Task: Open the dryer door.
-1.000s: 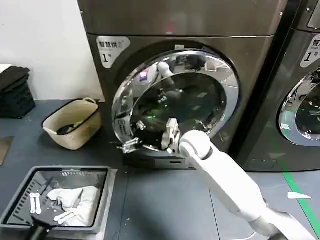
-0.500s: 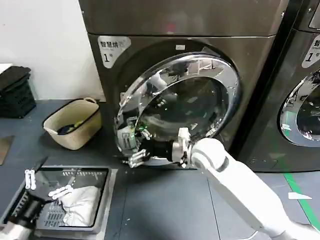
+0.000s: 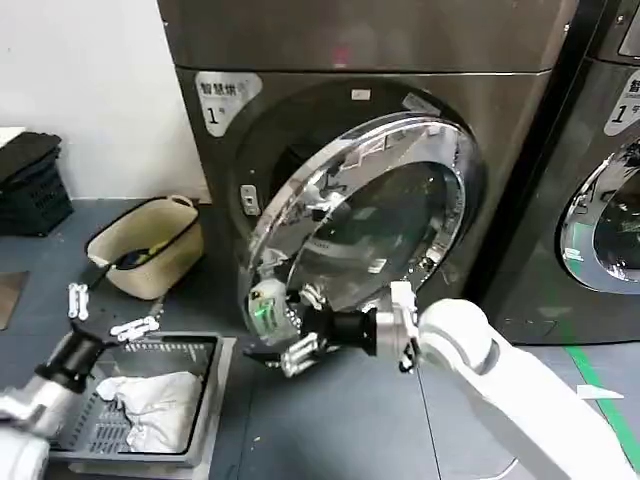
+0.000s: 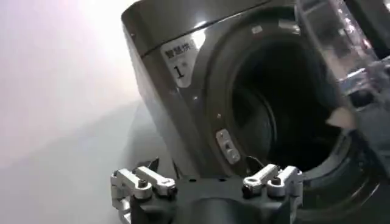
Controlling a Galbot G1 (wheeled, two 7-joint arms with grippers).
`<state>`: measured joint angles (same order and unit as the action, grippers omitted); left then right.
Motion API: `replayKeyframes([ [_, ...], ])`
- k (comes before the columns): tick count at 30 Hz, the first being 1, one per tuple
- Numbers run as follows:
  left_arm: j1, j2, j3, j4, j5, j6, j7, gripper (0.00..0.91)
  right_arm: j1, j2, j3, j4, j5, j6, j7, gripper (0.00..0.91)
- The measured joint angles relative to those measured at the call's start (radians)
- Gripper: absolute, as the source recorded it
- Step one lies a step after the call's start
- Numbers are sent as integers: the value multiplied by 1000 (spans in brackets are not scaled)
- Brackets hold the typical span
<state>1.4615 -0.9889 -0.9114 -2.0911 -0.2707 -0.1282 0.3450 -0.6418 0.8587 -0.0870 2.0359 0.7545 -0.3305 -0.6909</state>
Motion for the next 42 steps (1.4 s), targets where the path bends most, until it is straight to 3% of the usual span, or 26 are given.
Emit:
replayKeyframes([
  [17, -280, 230, 284, 117, -6, -19, 43, 907, -239, -154, 189, 132, -1, 14, -63, 907],
  [32, -564, 244, 642, 186, 3, -28, 77, 907, -555, -188, 522, 216, -6, 30, -71, 907],
  [42, -713, 206, 813, 213, 6, -38, 84, 907, -762, -160, 759, 257, -39, 54, -59, 907],
])
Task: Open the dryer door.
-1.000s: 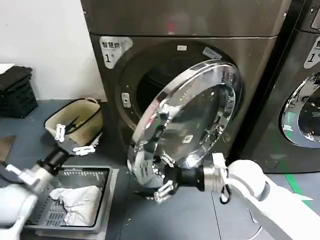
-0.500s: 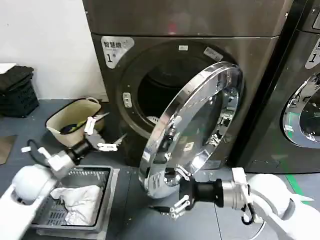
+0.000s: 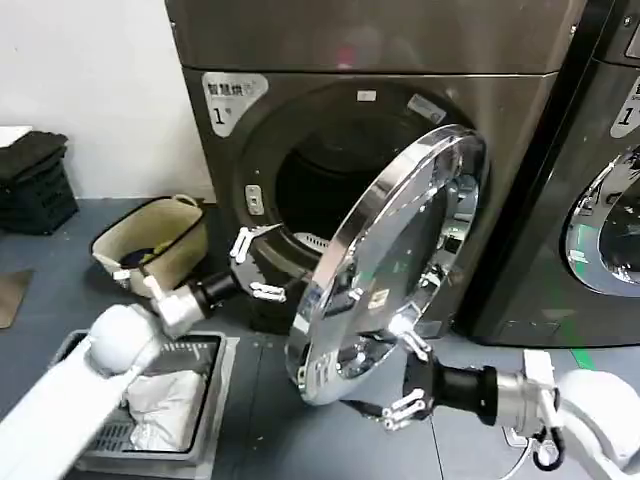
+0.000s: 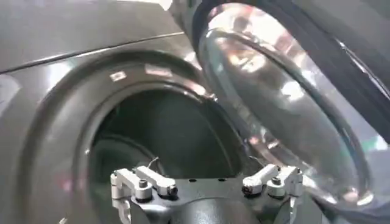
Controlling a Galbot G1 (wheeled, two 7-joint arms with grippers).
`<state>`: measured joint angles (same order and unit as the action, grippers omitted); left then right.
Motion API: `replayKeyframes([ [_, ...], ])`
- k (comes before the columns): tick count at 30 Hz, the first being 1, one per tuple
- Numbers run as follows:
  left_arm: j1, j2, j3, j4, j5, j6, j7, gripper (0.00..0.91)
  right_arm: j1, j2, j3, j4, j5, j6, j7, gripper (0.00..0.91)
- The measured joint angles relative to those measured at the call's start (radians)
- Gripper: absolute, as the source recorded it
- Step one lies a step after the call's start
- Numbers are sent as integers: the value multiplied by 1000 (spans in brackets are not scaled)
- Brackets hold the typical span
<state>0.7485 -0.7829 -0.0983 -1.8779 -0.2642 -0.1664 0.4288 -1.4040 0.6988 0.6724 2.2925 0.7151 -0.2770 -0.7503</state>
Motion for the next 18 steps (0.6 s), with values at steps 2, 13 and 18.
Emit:
replayKeyframes([
  [2, -19, -7, 27, 2, 0, -4, 0, 907, -63, 20, 60, 13, -2, 10, 6, 907],
  [13, -119, -61, 169, 35, -10, -27, -3, 907, -376, 199, 366, 59, -35, 157, 109, 907],
  [18, -164, -92, 215, 56, -19, -44, -2, 907, -503, 298, 446, 59, -71, 269, 212, 907],
])
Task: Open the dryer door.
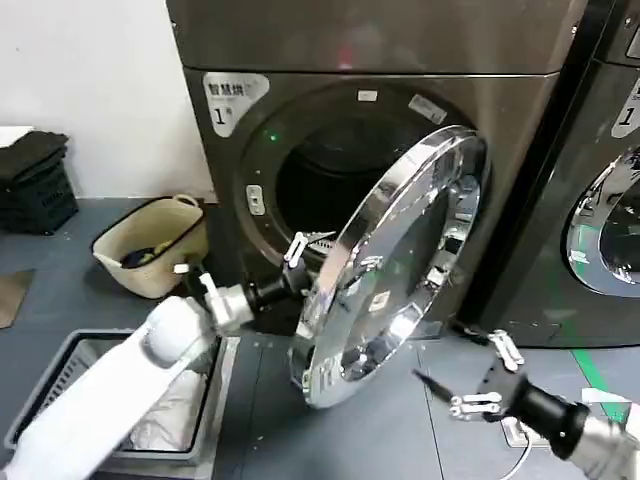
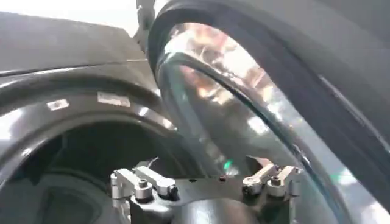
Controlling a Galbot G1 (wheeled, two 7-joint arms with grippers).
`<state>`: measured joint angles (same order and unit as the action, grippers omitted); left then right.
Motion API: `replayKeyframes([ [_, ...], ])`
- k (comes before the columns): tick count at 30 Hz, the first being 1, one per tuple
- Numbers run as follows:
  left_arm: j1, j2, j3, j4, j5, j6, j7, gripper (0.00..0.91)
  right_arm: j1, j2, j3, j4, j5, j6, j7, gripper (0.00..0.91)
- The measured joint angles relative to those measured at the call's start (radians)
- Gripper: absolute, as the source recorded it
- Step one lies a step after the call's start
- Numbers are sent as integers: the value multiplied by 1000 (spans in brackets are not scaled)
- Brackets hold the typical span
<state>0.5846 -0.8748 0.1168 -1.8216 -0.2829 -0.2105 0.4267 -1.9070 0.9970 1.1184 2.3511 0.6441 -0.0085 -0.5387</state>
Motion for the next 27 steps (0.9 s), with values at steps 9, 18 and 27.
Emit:
replayKeyframes([
  [9, -72, -48, 70, 42, -13, -41, 0, 907, -160, 192, 119, 2, -51, 112, 211, 907],
  [18, -115, -100, 135, 69, -13, -79, -13, 907, -225, 365, 266, -55, -88, 151, 391, 907],
  [27, -164, -143, 204, 92, -10, -102, -21, 907, -214, 491, 404, -152, -121, 104, 591, 907],
])
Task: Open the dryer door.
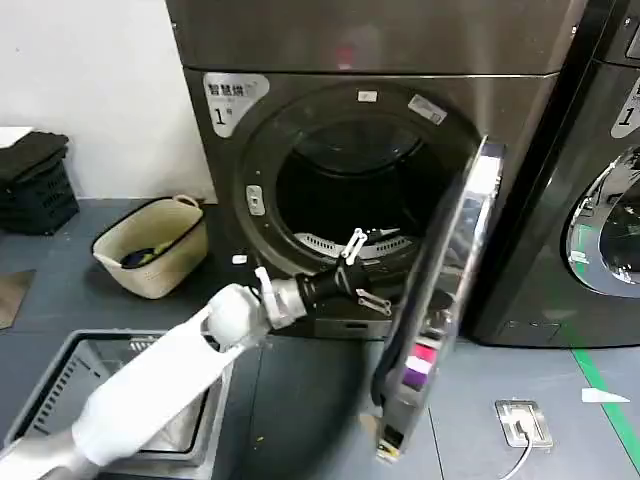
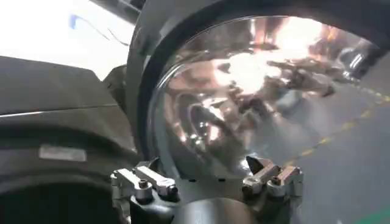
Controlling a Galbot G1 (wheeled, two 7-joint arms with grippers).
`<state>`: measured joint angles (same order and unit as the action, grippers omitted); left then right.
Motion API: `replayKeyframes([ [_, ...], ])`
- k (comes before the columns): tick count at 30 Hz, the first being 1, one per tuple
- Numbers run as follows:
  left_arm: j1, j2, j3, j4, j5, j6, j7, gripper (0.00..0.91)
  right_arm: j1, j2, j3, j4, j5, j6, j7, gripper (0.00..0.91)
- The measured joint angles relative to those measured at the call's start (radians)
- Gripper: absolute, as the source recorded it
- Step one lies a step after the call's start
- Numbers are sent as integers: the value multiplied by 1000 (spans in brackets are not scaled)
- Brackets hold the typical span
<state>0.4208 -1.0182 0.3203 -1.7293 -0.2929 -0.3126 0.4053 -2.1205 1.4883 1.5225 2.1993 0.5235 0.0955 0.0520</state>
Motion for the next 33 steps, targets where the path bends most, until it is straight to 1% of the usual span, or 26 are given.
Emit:
replayKeyframes([
  [3, -15, -18, 22, 10, 0, -5, 0, 907, 6, 42, 47, -37, -1, -36, 62, 907],
  [6, -23, -35, 32, 19, 3, -6, -4, 907, 21, 70, 105, -74, -6, -83, 120, 907],
  [8, -29, -51, 39, 26, 10, -6, -9, 907, 31, 82, 143, -99, -23, -111, 143, 907],
  [10, -37, -65, 48, 33, 19, -6, -11, 907, 42, 89, 185, -125, -43, -136, 147, 907],
  [14, -53, -93, 70, 48, 45, -8, -14, 907, 61, 86, 268, -184, -33, -206, 146, 907],
  [16, -62, -109, 82, 54, 56, 1, -20, 907, 67, 83, 310, -215, -34, -232, 139, 907],
  [19, -77, -133, 101, 68, 69, 8, -29, 907, 79, 85, 365, -266, -60, -276, 115, 907],
  [20, -83, -140, 107, 74, 71, 9, -31, 907, 80, 89, 379, -283, -77, -278, 103, 907],
  [24, -107, -171, 135, 106, 83, 7, -37, 907, 83, 99, 419, -343, -107, -284, 79, 907],
  [28, -133, -200, 164, 141, 94, 12, -50, 907, 84, 99, 449, -405, -111, -280, 80, 907],
  [33, -158, -239, 191, 184, 144, 37, -73, 907, 91, 91, 482, -459, -120, -317, 116, 907],
])
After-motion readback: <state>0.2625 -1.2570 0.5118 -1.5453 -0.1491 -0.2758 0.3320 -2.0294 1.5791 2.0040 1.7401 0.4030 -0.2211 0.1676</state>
